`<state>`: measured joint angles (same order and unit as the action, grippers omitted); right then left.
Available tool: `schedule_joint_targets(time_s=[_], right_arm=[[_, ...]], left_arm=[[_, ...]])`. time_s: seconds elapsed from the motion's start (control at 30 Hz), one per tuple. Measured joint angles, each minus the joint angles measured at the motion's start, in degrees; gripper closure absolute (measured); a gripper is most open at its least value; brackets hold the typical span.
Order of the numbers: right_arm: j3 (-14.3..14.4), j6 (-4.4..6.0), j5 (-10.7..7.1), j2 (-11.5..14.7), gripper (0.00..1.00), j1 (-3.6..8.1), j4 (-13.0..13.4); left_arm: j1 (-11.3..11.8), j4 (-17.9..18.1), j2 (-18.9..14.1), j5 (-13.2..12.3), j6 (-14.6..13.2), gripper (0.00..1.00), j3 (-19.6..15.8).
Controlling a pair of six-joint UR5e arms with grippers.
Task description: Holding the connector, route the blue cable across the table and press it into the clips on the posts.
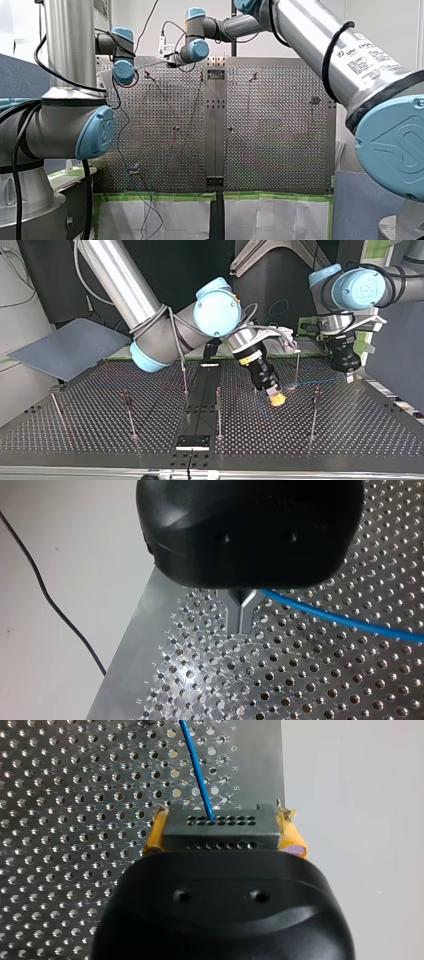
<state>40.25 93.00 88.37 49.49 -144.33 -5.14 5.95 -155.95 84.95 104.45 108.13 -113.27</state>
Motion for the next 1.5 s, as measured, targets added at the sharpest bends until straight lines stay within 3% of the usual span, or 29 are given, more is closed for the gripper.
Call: schedule_joint_targets(time_s=[0.17,0.53,0.87,1.17,1.5], right_arm=[[0.3,0.58,0.83,-0.3,1.0,-0.08,0.0],[0.3,0.7,1.25,-1.7,1.0,0.09,0.2],[0.3,0.7,1.02,-2.3,1.0,1.23,0.5],[0.2,0.7,0.73,-2.4,1.0,2.13,0.6],[0.2,0.28,0.05,-2.5,1.0,2.48,0.7]], left_arm=[[0.4,2.3,1.6,-2.3,1.5,1.0,0.0],[1.7,7.6,3.6,-7.5,4.2,1.0,0.2],[2.5,12.8,6.6,-10.3,5.7,1.0,4.2],[4.7,12.5,8.7,-10.5,6.1,1.0,5.2],[4.2,13.1,9.2,-13.3,5.4,1.0,5.2]])
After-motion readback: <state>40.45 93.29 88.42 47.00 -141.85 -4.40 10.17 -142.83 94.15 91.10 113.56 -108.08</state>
